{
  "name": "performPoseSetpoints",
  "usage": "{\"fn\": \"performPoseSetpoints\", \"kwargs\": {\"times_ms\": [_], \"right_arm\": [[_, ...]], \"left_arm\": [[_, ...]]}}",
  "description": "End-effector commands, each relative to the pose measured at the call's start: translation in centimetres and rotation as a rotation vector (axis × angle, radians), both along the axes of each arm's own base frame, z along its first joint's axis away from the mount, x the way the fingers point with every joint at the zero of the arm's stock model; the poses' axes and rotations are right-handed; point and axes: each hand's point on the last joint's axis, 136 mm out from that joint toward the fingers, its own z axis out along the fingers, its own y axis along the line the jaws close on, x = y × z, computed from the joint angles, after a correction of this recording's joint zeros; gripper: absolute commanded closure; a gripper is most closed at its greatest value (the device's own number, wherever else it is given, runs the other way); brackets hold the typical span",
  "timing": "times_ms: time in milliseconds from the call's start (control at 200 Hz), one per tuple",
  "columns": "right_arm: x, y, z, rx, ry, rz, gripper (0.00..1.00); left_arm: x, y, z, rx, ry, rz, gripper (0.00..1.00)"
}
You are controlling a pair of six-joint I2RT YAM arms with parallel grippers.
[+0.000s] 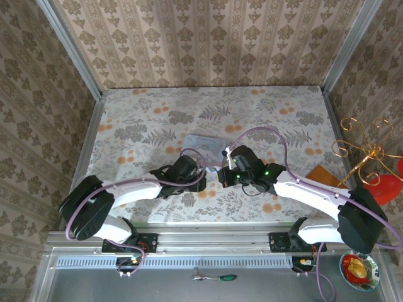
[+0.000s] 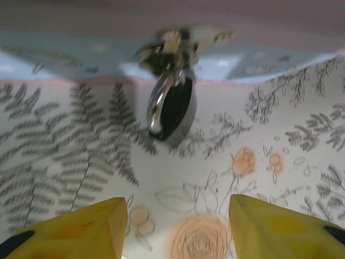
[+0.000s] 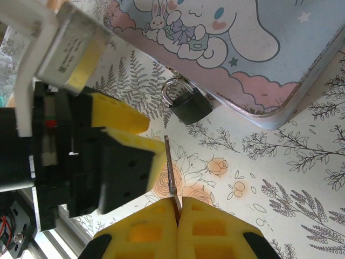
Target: Unlock a padlock with a key
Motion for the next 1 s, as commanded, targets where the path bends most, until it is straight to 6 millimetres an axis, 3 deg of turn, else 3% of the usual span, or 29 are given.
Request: {"fn": "performPoseSetpoints", "kwargs": {"times_ms": [0,300,650,995], "right_arm": [[-0.3,-0.3,-0.4,-0.024,-0.011,0.014,1.00],[-0.4,-0.7,-0.7,-0.035,-0.016,0.006,1.00],[-0.2,-0.8,-0.8,-0.044,-0.025,0.004,1.00],[-0.1,-0.6,-0.8,-0.037,-0.019,0.002,1.00]], "left_arm": [[2.5,-1.7,1.2,0.000,-0.089,-0.011,0.48],[6.5,-2.9,0.3,0.096,-0.068,-0.020,0.47],[5.7,-1.3,-1.8,0.182,-0.035,-0.027,0.43],[5.6,-0.9,-4.0,0.198,-0.002,-0.032,0.60]]}}
